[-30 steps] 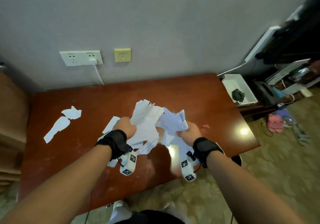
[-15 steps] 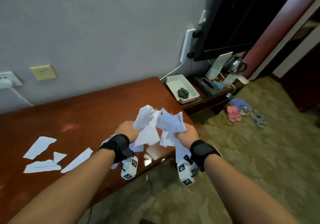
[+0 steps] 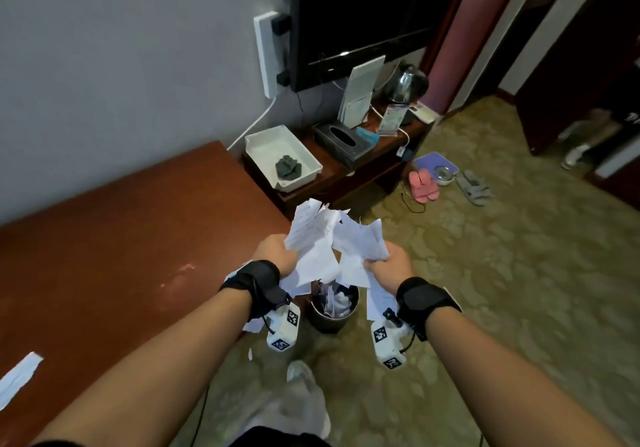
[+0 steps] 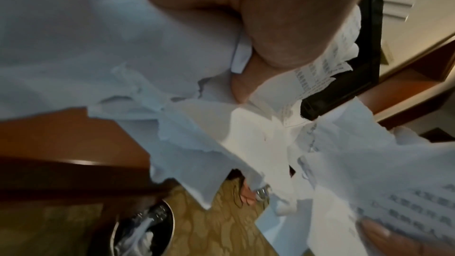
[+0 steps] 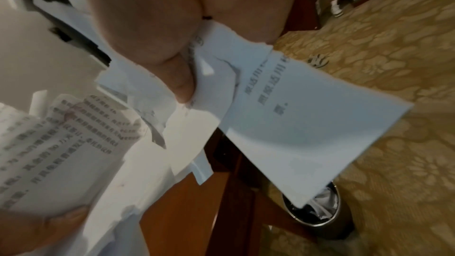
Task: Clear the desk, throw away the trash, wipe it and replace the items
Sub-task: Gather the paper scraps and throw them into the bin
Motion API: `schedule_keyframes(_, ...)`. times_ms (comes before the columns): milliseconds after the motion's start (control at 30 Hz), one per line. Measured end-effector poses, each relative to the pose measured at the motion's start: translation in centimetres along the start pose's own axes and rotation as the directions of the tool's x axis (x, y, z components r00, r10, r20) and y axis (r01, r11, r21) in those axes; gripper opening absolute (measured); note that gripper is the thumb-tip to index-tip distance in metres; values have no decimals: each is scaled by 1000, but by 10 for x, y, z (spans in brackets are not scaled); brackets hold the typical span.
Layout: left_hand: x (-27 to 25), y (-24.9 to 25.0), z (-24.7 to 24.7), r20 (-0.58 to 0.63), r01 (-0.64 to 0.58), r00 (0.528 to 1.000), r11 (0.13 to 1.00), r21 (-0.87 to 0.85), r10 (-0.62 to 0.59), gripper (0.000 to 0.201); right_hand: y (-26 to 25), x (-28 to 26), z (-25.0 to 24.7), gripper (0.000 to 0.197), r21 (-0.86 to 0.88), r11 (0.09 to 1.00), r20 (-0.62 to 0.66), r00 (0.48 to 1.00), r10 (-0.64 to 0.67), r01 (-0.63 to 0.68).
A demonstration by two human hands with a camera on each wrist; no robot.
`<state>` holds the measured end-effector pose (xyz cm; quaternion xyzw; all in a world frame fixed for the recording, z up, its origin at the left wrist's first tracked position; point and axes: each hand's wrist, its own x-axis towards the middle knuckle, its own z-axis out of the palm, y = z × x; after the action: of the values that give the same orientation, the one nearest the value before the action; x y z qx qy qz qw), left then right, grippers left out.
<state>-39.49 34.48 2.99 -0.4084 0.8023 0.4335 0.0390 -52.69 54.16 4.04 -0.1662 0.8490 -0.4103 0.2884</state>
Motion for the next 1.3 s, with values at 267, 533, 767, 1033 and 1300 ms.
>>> schedule_keyframes(267, 103, 73, 111, 117, 13, 993, 1000, -27, -10, 20, 63, 83, -69, 25, 62, 979, -110, 973, 202, -196)
schedule_keyframes(533, 158, 88, 170, 133, 174, 974, 982, 70, -183, 24, 107, 161, -100, 29, 134, 940, -86, 942, 326, -313)
schedule_keyframes(767, 179, 51, 233, 77, 413, 906, 909, 52, -416, 24, 165, 230, -65, 38, -20, 921, 153, 909, 387, -388)
schedule_keyframes(1033, 219, -36, 340, 17, 626, 780, 780, -4, -626, 26, 272, 314, 3, 34, -197, 932, 334, 873, 356, -305)
schedule_keyframes(1300, 316, -148, 444, -13, 538, 843, 842, 35, -538, 27, 397, 400, 108, 21, -283, 939, 293, 914, 279, -196)
